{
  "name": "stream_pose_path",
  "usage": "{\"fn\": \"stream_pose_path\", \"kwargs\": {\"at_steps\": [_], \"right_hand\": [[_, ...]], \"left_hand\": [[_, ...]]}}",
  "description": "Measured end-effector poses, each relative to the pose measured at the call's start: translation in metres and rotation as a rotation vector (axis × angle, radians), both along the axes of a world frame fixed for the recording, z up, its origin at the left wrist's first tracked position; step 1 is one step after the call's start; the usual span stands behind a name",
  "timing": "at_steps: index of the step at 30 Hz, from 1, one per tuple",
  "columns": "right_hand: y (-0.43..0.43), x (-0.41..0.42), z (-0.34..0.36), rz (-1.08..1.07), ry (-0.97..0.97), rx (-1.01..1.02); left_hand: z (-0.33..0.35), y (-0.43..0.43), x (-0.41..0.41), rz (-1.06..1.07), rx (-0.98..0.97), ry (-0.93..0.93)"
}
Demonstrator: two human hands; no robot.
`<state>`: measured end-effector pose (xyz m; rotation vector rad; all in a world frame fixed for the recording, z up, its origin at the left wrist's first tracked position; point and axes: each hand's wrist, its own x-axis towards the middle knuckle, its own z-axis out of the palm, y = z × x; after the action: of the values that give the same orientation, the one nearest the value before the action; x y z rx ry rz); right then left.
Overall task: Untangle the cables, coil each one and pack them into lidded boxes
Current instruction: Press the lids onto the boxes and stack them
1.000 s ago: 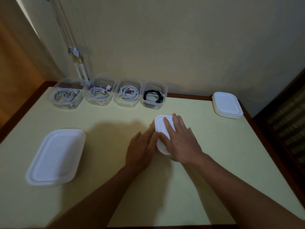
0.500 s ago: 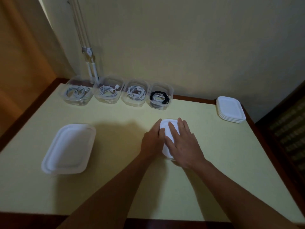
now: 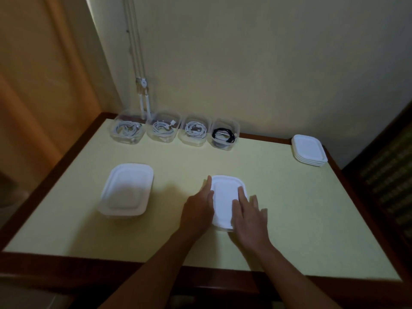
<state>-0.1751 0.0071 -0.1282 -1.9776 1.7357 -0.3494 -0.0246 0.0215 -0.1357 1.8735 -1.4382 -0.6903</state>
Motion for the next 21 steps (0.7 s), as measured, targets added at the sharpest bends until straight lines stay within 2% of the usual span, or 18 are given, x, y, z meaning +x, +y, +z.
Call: {"fn": "stream_pose_path", "kwargs": {"at_steps": [4,7,14,18,21], "right_hand": [[0.013,0.020,0.010,-0.030,-0.046,0.036],[0.020,0.043,0.022,-0.005,-0.116,0.051],[0.034,0.137,0.041,0.114,-0.332,0.048],[0.053,0.188,0.037,0.216,-0.347,0.007],[0.061,0.213,0.035,0.266,-0.339,0.007]], "left_hand": [[0.004,0.023,0.007,-0.065,0.058,0.046],[0.014,0.036,0.024,-0.011,0.013,0.051],[0.052,0.057,0.116,0.178,-0.130,-0.163],[0.048,0.079,0.167,0.262,-0.101,-0.138],[0.048,0.089,0.184,0.300,-0.032,-0.020]]}}
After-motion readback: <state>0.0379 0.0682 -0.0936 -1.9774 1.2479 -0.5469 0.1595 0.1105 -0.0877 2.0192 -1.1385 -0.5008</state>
